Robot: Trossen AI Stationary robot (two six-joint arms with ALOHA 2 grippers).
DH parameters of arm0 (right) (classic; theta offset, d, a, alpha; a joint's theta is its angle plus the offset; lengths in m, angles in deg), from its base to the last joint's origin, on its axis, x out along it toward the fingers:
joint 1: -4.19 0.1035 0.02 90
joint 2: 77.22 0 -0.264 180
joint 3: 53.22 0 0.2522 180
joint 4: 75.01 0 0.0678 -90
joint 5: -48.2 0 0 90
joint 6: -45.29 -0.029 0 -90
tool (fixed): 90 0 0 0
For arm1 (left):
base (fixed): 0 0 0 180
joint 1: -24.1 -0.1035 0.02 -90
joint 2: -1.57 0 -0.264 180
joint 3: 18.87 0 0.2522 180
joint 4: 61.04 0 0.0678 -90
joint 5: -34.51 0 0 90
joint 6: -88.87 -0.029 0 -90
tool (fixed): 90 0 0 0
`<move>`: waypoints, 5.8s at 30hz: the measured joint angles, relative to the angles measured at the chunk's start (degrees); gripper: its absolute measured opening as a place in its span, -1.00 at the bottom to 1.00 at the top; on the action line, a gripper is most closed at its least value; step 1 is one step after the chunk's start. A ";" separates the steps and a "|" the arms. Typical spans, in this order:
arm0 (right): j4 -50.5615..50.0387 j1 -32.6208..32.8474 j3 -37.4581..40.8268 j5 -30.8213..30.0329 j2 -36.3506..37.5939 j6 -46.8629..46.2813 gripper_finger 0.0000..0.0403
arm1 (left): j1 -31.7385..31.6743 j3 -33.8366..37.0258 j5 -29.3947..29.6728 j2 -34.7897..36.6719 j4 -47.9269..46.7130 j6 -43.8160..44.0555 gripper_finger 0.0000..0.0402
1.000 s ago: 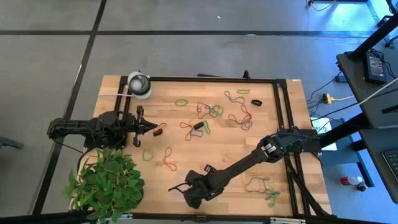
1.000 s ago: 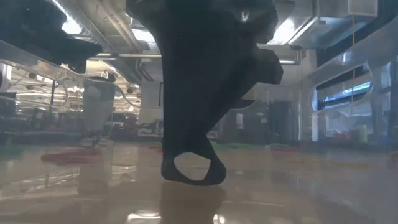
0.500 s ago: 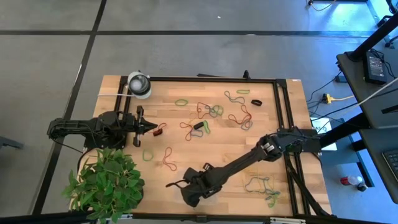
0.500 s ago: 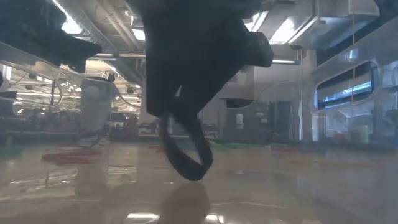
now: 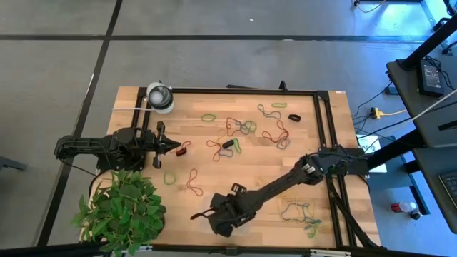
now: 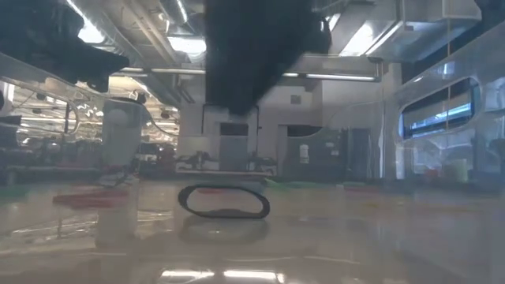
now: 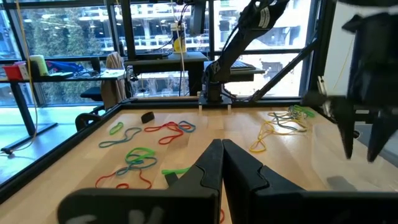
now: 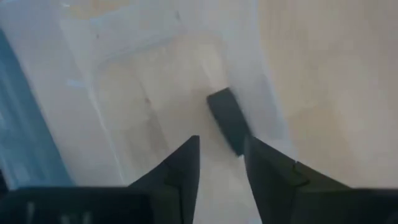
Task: Pick and place rubber bands into bin
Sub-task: Put the red rubber band into the transparent bin
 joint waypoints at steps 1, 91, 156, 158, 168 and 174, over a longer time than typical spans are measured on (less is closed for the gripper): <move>-1.44 0.28 -1.11 -0.77 0.36 1.90 -0.47 | -0.02 0.01 0.00 0.00 0.01 0.00 -0.98; 60.50 -30.33 122.80 29.07 117.70 36.33 -1.00 | -5.97 -60.74 10.61 -79.64 -50.22 31.57 -0.70; 54.55 -33.11 122.80 21.99 117.68 26.30 -1.00 | 15.41 -101.29 17.85 -98.54 -85.37 59.55 -0.99; 54.10 -33.11 122.80 21.99 117.68 26.32 -1.00 | 17.58 -106.26 18.09 -102.26 -85.95 60.42 -0.99; 51.56 -33.11 122.80 24.36 117.68 26.35 -1.00 | 24.55 -133.21 14.53 -121.65 -89.98 70.50 -0.99; 49.61 -33.08 122.80 25.27 117.63 26.33 -1.00 | 28.51 -132.98 10.49 -124.28 -84.23 82.67 -0.99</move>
